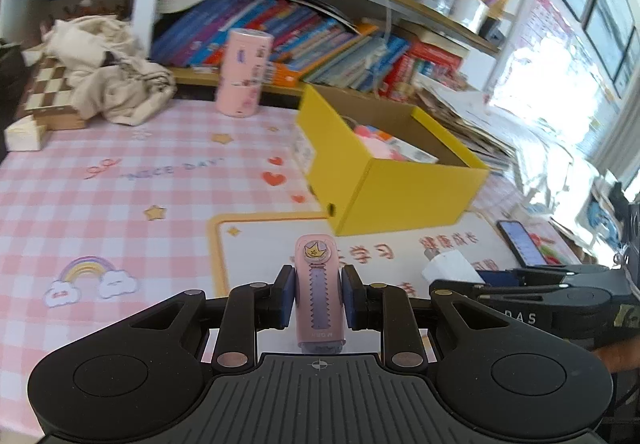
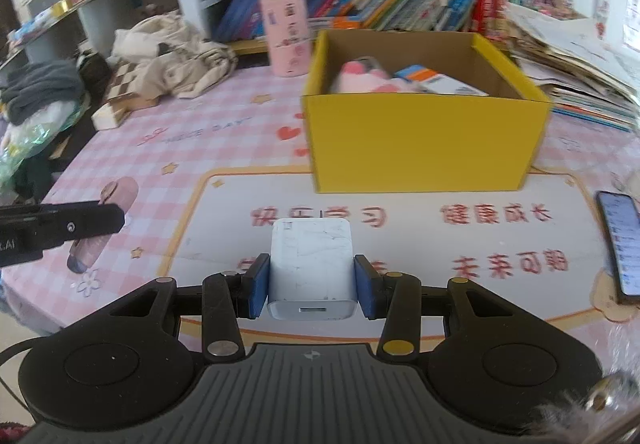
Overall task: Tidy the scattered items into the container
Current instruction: 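Carry the pink stick and white charger with both tools to the yellow box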
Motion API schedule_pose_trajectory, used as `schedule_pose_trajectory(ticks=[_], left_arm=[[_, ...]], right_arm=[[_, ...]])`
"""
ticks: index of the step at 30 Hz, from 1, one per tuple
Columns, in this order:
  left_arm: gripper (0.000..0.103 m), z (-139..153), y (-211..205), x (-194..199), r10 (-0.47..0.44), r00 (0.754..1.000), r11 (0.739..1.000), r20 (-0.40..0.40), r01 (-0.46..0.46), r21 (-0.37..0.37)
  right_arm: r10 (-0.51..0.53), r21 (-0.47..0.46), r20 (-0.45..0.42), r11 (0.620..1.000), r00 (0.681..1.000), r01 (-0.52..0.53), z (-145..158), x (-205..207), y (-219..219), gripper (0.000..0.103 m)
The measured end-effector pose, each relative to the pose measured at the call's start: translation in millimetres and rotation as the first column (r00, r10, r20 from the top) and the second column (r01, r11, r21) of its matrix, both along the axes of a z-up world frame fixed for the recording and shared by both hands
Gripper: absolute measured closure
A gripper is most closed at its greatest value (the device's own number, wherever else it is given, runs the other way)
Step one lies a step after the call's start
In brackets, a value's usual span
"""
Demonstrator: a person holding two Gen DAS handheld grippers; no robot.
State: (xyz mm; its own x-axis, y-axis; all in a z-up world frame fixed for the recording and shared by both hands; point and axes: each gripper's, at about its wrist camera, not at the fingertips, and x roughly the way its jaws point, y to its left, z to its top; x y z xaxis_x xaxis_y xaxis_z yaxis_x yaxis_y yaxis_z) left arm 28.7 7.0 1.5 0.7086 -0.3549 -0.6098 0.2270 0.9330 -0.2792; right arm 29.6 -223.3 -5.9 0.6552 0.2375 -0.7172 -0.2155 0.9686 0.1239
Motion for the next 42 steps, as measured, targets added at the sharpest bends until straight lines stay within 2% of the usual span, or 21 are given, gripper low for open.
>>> schedule_pose_trajectory(ticks=[9,18,28,35,42], left_arm=[[0.08,-2,-41,16,-0.104,0.995,0.995,0.0,0.104,-0.013],[0.08,-4,-74,27,-0.156,0.988,0.988,-0.011,0.155,-0.009],[0.08,-9,-110,46,-0.196,0.98,0.981,-0.039,0.196,0.006],[0.08,-12,-132,59,-0.2,0.978,0.979,-0.056,0.201,0.012],[0.08,-5,-151,73,-0.184,0.983,0.982,-0.031,0.185,0.036]], right_arm=[[-0.08,-0.007,-0.009,0.997,0.997,0.08,0,-4,-37,0.062],[-0.153,-0.014,-0.019,0.988,0.988,0.153,0,-6,-73,0.062],[-0.172,-0.01,-0.047,0.985,0.984,0.171,-4,7,-104,0.062],[-0.134,0.001,-0.038,0.991,0.99,0.134,-3,26,-120,0.062],[-0.093,0.011,-0.027,0.996,0.995,0.093,-1,46,-134,0.062]])
